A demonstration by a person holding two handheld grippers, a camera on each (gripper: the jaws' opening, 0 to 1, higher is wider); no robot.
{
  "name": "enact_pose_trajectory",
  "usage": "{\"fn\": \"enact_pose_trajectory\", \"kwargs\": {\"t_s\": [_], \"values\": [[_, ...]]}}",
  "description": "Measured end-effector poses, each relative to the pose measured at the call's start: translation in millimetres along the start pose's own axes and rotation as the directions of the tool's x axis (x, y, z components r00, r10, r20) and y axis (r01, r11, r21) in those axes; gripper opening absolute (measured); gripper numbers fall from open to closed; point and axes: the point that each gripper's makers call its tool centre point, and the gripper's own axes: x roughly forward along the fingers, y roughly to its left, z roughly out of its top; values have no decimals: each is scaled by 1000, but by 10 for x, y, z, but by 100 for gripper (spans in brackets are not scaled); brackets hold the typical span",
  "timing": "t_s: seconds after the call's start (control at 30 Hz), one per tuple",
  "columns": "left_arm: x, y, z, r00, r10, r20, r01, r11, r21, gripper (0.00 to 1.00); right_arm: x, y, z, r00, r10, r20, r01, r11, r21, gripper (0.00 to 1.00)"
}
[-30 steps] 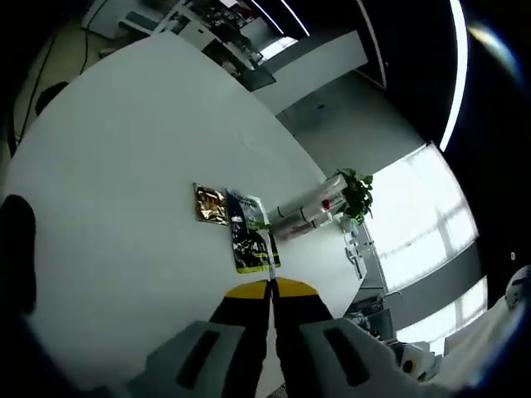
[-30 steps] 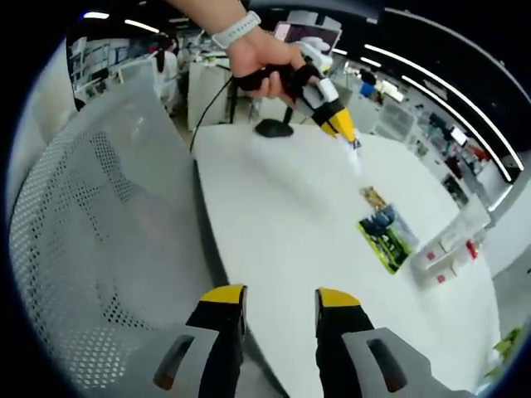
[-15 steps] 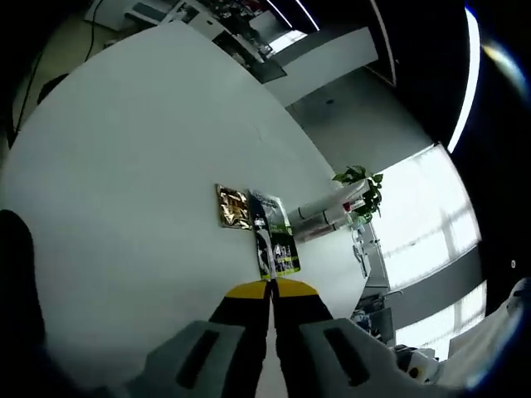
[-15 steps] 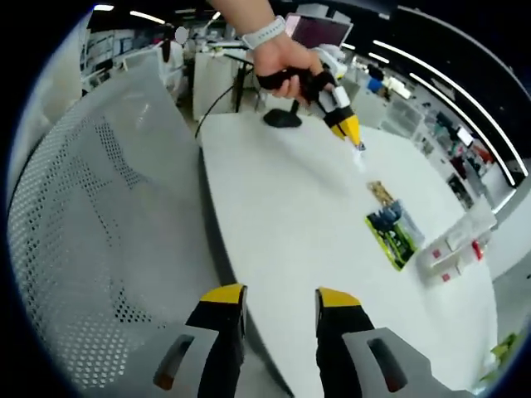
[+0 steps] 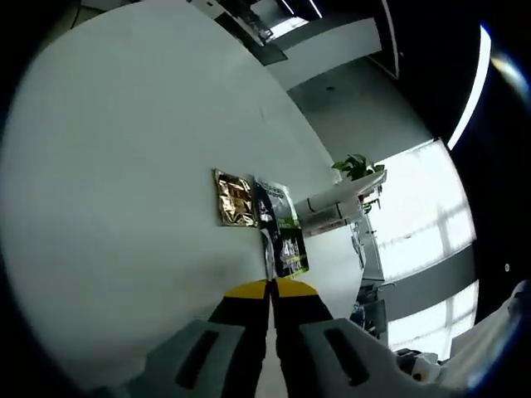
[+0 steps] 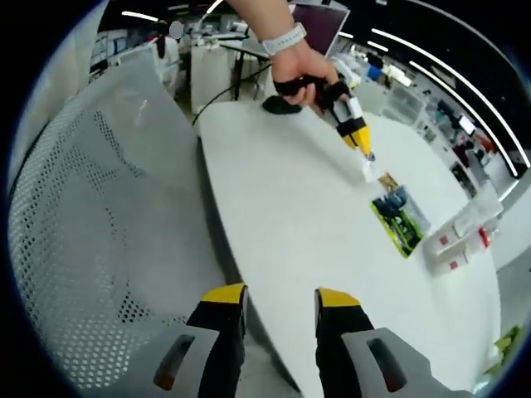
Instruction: Arrange the skincare products in the storage area until every visible bottle or jar stands upright without overlapping.
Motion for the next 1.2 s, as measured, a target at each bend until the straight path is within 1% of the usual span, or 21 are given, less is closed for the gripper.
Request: {"fn": "enact_pose_trajectory", "kwargs": {"t_s": [0.27,0.37,0.47,0.67,0.77,0.87,0.97,1.07,1.2], "values": [[57,67,16,1000,14,-19,-14,1000,-5,0,10,0,-20,1000,2,-7,-2,1000,10,33],[83,56,24,1000,9,-24,-9,1000,-3,0,13,5,-17,1000,4,-6,-4,1000,9,33],[123,63,-4,999,16,-40,-16,1000,0,0,15,10,-20,1000,6,-7,-6,1000,8,33],[190,127,-68,995,64,-80,-64,998,1,0,17,-3,-25,1000,0,-6,0,1000,17,33],[212,138,-71,992,89,-91,-87,996,19,0,17,-9,-31,1000,-3,-10,3,1000,21,33],[226,136,-89,987,110,-114,-104,993,58,0,15,-13,-27,1000,-4,-8,4,1000,25,32],[224,167,-123,977,146,-156,-128,985,118,0,17,-2,-26,1000,0,-9,0,1000,21,32],[236,168,-109,972,159,-172,-135,981,141,0,20,8,-37,1000,5,-15,-4,1000,19,32],[240,177,-80,969,174,-174,-149,977,151,1,20,10,-36,1000,7,-14,-6,1000,21,32]]}}
